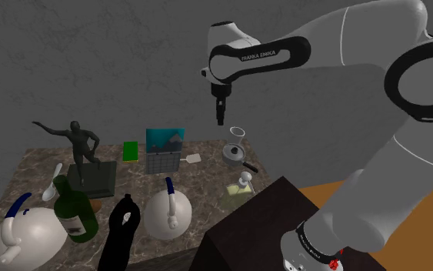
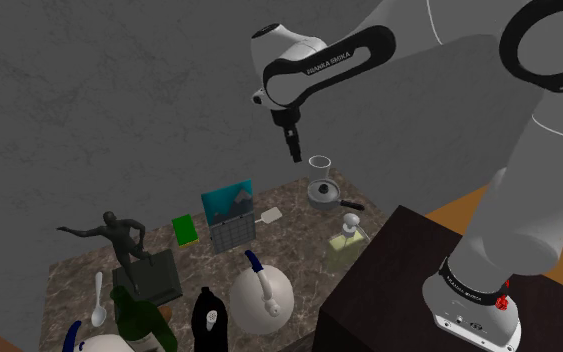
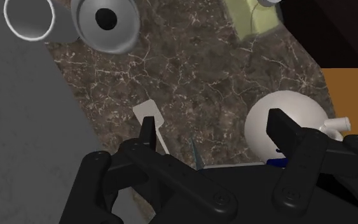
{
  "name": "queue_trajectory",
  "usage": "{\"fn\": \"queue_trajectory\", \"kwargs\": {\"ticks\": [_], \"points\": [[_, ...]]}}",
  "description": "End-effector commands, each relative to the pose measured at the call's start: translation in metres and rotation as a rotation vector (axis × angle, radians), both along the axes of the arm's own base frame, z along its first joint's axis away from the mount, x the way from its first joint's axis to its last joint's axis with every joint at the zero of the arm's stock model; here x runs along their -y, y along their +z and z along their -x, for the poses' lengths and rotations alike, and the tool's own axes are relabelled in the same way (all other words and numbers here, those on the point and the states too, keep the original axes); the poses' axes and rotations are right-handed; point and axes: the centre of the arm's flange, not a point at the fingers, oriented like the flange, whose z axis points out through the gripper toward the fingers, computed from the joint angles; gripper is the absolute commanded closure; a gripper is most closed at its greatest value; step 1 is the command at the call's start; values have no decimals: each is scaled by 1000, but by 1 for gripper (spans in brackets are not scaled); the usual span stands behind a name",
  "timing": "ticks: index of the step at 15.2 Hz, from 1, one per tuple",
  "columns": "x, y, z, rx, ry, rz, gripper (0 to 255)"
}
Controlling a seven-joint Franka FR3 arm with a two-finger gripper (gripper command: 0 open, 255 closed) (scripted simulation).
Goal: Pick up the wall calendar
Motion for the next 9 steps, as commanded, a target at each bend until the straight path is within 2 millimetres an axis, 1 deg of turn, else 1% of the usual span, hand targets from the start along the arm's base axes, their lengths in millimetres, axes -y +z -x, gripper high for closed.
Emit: {"fn": "queue_trajectory", "kwargs": {"ticks": [1,5,9], "points": [[-14,-13,-15,-3,67,-6,0],[-48,-36,-46,-10,196,-15,0],[-86,-59,-72,-17,324,-25,0]]}}
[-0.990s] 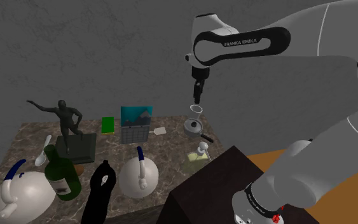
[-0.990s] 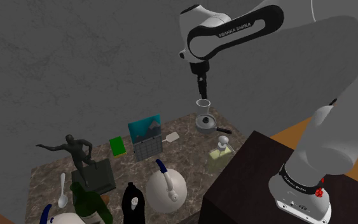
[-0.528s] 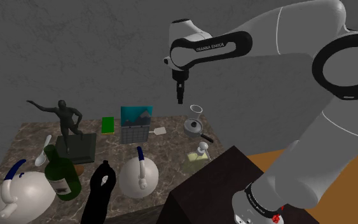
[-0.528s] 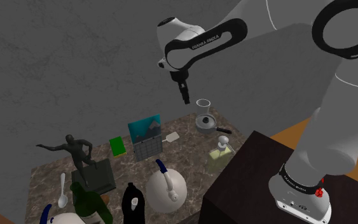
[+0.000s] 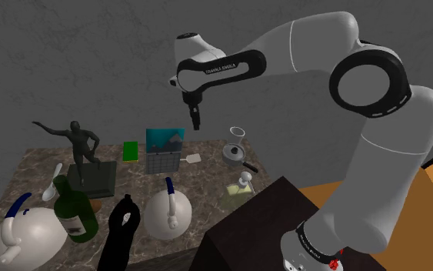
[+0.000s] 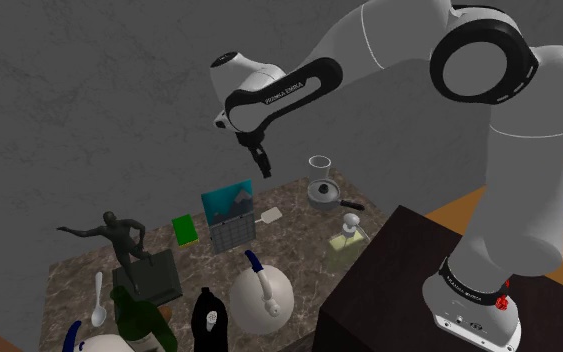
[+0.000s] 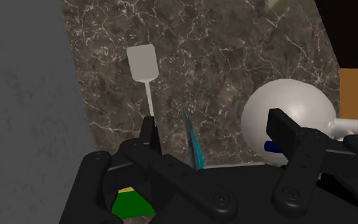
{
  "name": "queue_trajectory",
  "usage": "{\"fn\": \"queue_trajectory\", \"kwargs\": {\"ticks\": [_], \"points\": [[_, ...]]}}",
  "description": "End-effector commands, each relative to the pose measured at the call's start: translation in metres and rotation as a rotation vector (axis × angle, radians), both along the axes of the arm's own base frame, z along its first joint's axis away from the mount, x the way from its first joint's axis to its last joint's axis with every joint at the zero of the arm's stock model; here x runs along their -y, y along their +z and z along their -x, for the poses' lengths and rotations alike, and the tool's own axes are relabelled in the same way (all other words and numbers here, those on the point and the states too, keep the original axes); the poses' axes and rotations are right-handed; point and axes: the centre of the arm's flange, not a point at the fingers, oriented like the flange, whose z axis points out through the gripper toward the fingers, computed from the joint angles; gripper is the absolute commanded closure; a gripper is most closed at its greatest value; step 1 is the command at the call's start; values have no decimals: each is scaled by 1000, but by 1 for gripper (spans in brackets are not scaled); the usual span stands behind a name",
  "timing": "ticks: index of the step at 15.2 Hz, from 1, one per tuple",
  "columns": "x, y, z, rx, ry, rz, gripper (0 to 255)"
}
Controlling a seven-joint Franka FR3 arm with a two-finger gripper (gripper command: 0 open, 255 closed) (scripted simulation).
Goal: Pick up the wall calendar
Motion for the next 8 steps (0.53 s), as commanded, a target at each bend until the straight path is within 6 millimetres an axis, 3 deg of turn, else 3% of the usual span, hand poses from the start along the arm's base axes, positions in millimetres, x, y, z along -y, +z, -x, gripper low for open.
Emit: {"fn": "queue_trajectory", "kwargs": {"ticks": [1,2,8], "points": [[-21,-11,-14,-3,66,-6,0],[-29,-15,-18,-4,91,-8,0],[-29,-47,-18,-4,91,-8,0]]}}
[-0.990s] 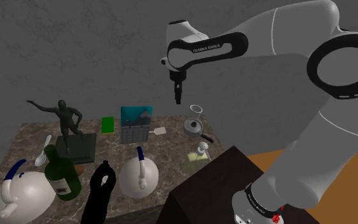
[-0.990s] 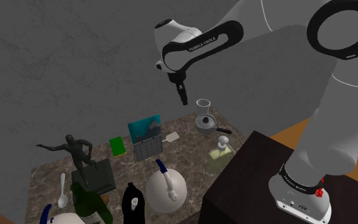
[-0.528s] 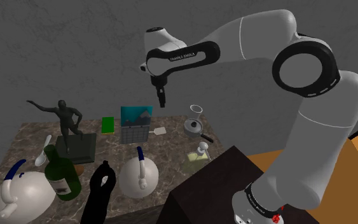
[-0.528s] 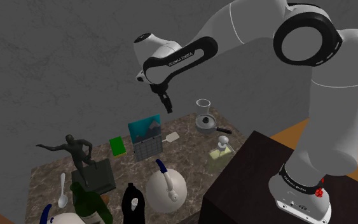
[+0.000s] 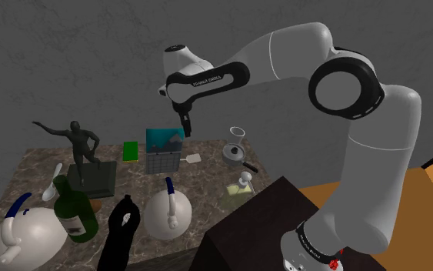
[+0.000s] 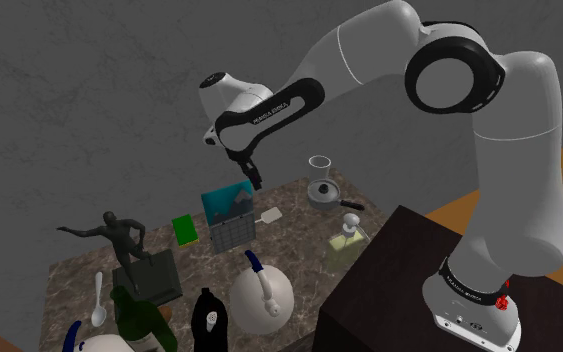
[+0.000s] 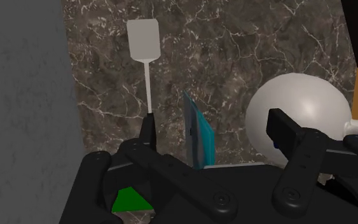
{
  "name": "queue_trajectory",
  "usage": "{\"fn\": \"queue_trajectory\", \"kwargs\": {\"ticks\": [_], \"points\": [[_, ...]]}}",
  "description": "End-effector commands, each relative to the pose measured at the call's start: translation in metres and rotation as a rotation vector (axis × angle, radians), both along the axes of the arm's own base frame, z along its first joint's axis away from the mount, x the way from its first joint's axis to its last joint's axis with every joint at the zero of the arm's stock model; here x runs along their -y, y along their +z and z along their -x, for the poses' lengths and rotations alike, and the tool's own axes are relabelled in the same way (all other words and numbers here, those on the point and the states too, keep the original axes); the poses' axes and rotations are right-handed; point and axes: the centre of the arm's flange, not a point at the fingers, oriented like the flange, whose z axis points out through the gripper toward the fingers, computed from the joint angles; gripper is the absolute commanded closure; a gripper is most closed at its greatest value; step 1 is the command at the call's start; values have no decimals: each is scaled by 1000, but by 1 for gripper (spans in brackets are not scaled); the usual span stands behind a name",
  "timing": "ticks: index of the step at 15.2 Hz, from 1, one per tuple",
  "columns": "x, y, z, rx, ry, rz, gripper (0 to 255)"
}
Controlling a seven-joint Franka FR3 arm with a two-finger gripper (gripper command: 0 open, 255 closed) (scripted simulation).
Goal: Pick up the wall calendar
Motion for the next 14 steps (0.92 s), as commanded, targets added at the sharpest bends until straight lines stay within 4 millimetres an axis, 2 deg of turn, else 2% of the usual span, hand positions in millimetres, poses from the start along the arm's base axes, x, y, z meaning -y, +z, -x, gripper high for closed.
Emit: {"fn": "queue_trajectory", "kwargs": {"ticks": [1,3,4,12,14], "points": [[0,-10,-1,0,1,0,0],[0,-13,-1,0,1,0,0],[1,-13,-1,0,1,0,255],[0,-14,0,0,1,0,255],[0,-8,-1,0,1,0,255]]}}
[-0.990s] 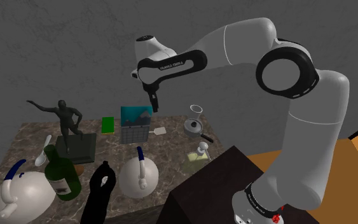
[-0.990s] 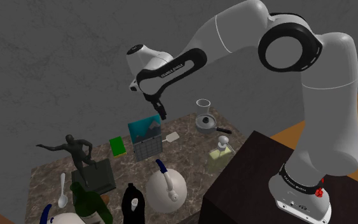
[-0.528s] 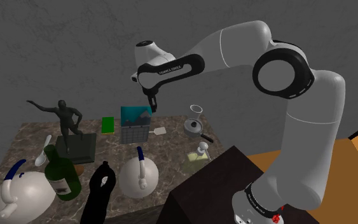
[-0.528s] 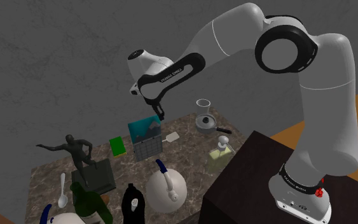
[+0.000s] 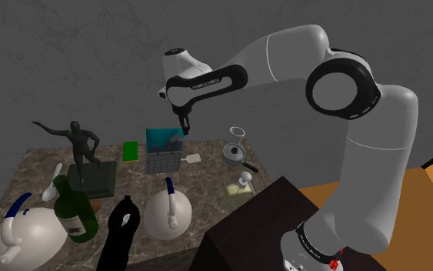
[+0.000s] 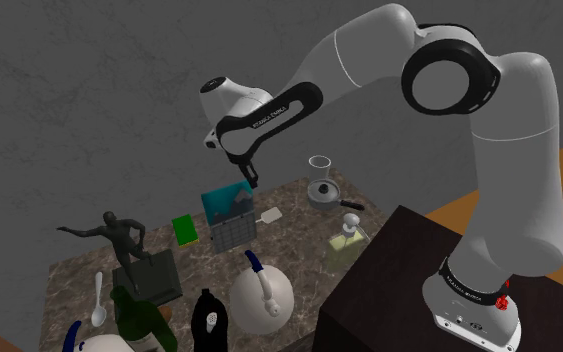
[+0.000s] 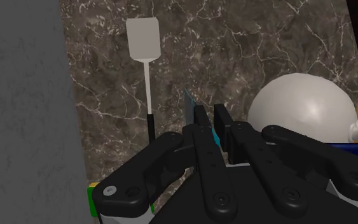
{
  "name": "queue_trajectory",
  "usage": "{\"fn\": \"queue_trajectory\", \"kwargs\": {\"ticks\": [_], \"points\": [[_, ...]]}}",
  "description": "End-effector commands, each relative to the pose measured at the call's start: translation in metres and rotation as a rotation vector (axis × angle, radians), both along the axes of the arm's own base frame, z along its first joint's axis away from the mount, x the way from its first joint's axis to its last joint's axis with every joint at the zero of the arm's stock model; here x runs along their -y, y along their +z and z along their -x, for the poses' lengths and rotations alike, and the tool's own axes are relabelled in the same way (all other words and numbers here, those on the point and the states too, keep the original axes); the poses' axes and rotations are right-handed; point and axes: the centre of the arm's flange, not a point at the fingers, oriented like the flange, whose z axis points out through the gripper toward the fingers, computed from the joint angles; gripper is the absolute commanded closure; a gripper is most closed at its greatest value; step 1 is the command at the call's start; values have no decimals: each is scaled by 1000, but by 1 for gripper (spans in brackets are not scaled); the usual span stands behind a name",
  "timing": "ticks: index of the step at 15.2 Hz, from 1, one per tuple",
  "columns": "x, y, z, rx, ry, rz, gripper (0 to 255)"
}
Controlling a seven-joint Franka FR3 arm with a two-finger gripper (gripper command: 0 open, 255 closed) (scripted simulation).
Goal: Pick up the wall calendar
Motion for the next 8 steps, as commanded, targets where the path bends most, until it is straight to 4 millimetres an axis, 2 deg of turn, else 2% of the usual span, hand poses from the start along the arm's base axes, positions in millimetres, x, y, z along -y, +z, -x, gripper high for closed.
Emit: {"fn": "queue_trajectory", "kwargs": {"ticks": [1,8], "points": [[0,8,0,0,0,0,255],[0,45,0,0,0,0,255]]}}
